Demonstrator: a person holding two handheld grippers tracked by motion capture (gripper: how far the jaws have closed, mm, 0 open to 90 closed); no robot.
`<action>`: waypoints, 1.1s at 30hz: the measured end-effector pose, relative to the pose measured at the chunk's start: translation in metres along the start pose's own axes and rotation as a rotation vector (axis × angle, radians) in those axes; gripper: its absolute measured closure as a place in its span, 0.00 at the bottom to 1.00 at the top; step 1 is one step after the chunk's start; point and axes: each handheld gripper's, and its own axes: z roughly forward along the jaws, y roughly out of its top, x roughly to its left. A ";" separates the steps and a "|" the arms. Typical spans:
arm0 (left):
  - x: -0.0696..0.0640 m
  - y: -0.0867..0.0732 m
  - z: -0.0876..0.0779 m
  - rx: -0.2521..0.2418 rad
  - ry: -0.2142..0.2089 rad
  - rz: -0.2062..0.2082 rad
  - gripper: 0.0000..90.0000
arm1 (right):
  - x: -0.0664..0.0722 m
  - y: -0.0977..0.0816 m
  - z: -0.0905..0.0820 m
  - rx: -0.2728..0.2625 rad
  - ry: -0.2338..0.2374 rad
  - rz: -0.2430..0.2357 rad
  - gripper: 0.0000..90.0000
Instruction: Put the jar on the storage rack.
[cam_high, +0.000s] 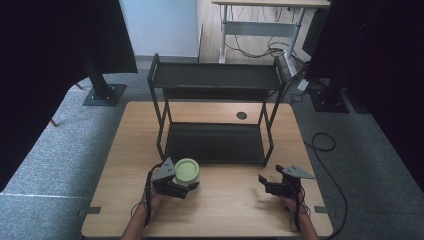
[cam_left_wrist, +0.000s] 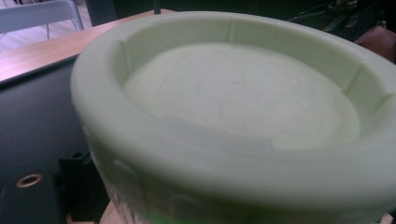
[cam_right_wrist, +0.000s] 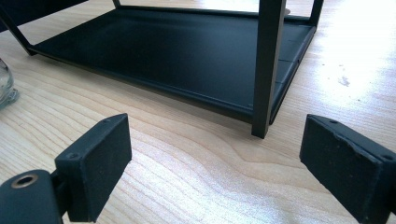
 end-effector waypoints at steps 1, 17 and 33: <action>0.000 0.000 0.000 -0.001 -0.001 0.000 0.12 | 0.000 0.000 0.000 -0.001 0.000 0.001 0.10; -0.007 0.020 -0.007 -0.033 -0.007 0.039 0.12 | 0.000 0.000 0.000 -0.001 0.000 0.004 0.10; -0.006 0.035 -0.004 -0.041 -0.002 0.055 0.12 | 0.000 0.000 0.000 -0.001 0.000 0.001 0.10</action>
